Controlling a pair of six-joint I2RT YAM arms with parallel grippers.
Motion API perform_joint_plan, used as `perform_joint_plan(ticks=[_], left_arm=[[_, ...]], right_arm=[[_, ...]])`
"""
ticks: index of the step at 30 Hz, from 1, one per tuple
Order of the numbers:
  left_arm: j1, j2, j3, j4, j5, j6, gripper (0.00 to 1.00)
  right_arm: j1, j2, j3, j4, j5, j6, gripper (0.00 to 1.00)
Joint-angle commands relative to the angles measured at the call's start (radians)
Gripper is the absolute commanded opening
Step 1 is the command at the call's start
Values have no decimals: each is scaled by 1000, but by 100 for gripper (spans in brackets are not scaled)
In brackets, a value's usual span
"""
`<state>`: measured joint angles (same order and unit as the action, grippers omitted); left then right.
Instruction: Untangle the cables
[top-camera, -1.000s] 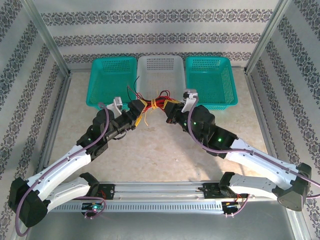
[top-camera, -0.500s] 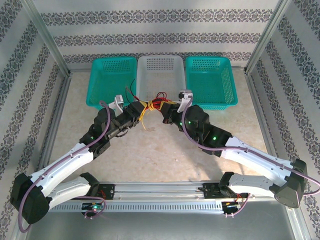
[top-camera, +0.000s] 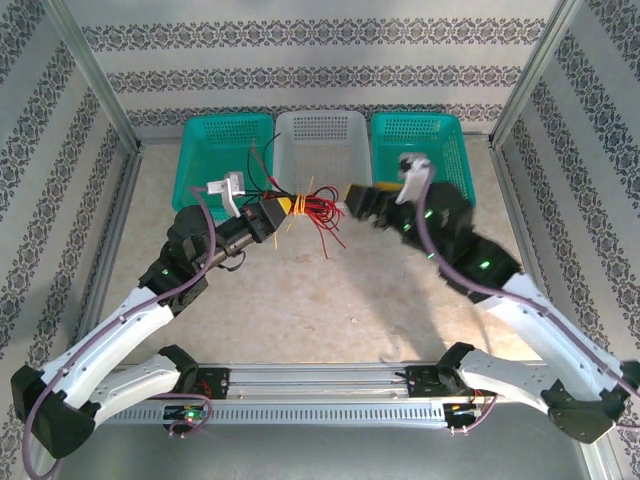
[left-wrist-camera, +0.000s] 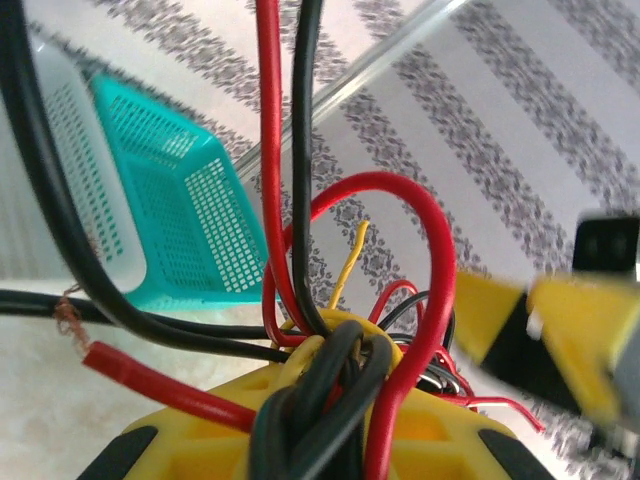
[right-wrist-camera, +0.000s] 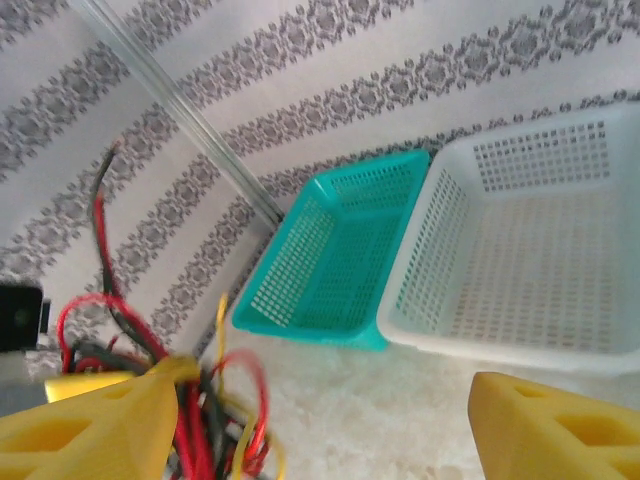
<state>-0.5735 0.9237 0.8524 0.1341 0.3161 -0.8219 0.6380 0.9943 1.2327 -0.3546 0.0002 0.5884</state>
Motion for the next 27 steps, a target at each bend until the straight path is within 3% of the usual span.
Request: perform_joint_plan(ticks=[1,3,5,9,12,17,27], left_arm=[[15,-7,51,-48,133,295,0],[17,9,64,-34,228,335,0],[17,19,65,-6,276,340,0],[25,26,50,51,322,332,0],[35,25,26,106,346,308,0],[55,34,10,169,409,255,0],[98,57,-6,201,467,208,0]], right_arm=[[-168,63,126,-239,-476,-47,72],[-201,143,211,-311,-615,-73,65],[-167,198,276,-354,-653,-108,64],[-59,269,325,-362,-603,-132,63],[-34,294,318,-337,-588,-121,46],[-16,299,290,-307,-571,-113,32],[-56,257,265,-290,-577,-91,30]])
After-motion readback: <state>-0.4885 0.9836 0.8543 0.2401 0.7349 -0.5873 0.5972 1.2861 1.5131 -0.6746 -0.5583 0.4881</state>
